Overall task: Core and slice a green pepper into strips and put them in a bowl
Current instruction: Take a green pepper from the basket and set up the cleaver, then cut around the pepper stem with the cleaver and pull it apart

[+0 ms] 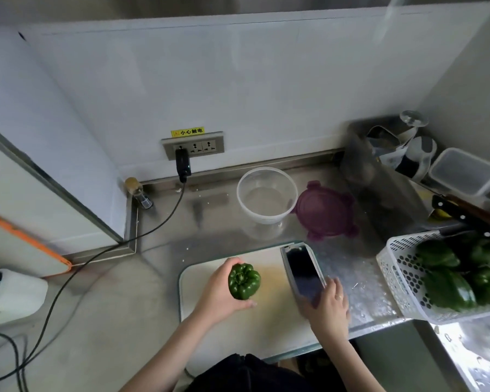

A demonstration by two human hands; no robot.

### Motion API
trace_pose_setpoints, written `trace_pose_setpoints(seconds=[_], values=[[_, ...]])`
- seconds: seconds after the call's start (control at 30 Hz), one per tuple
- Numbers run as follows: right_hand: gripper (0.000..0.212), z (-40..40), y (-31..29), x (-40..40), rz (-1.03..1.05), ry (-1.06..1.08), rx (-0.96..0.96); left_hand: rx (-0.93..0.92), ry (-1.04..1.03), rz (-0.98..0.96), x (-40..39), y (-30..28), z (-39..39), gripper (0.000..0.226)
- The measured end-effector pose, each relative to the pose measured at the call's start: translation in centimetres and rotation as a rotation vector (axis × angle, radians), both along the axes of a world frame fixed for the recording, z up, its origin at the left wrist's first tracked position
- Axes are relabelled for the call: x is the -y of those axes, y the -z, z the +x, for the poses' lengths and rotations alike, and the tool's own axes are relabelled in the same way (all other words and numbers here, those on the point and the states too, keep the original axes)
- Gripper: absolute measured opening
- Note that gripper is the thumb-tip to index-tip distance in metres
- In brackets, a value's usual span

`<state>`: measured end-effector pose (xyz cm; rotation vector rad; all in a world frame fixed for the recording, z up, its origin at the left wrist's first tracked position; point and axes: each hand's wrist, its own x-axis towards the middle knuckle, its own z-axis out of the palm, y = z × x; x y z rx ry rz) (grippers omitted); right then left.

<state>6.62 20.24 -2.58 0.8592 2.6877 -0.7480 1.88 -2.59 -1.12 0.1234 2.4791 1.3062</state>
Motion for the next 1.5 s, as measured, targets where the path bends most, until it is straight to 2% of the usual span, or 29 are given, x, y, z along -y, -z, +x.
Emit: trace_pose_setpoints(seconds=[0.07, 0.2, 0.3, 0.43, 0.53, 0.67, 0.8, 0.9, 1.0, 1.1, 1.2, 1.33, 1.5], values=[[0.089, 0.7, 0.7, -0.4, 0.015, -0.013, 0.062, 0.083, 0.075, -0.051, 0.3, 1.1, 0.5, 0.092], [0.088, 1.0, 1.1, -0.2, 0.058, -0.041, 0.092, 0.155, 0.210, -0.118, 1.2, 2.1, 0.7, 0.112], [0.094, 0.3, 0.5, -0.2, 0.101, -0.026, 0.115, 0.149, 0.186, -0.116, 1.7, 2.0, 0.7, 0.121], [0.084, -0.3, 0.0, -0.1, 0.205, -0.071, 0.139, 0.132, 0.036, -0.066, 2.0, 2.4, 1.7, 0.111], [0.079, -0.8, 0.0, 0.0, 0.129, -0.020, 0.157, 0.140, -0.027, -0.033, 1.9, 2.6, 2.5, 0.100], [0.065, -1.1, -0.3, -0.4, 0.094, 0.016, 0.156, 0.114, -0.083, -0.034, 1.4, 2.5, 3.1, 0.099], [0.032, -1.2, -1.0, -0.4, -0.101, -0.033, 0.065, 0.013, -0.091, -0.078, 0.9, 2.3, 3.3, 0.090], [0.017, -1.5, -1.7, 0.4, -0.086, -0.204, 0.092, -0.099, -0.119, -0.124, 0.6, 2.1, 3.2, 0.084], [0.002, -1.7, -2.9, 1.3, -0.204, -0.242, 0.114, -0.129, -0.151, -0.135, 0.5, 1.6, 2.6, 0.081], [0.011, -2.0, -5.1, 1.3, -0.225, -0.246, 0.103, -0.059, -0.164, -0.111, 0.4, 1.7, 2.0, 0.081], [0.014, -2.0, -7.6, 0.8, -0.241, -0.338, 0.130, 0.071, -0.145, -0.123, 0.2, 1.8, 1.3, 0.081], [0.019, -1.7, -9.7, 1.0, -0.102, -0.539, 0.181, 0.140, -0.078, -0.166, -0.3, 1.7, 0.5, 0.075], [0.017, -1.4, -10.3, 1.6, 0.014, -0.624, 0.204, 0.159, -0.109, -0.185, -0.8, 1.5, 0.5, 0.075]])
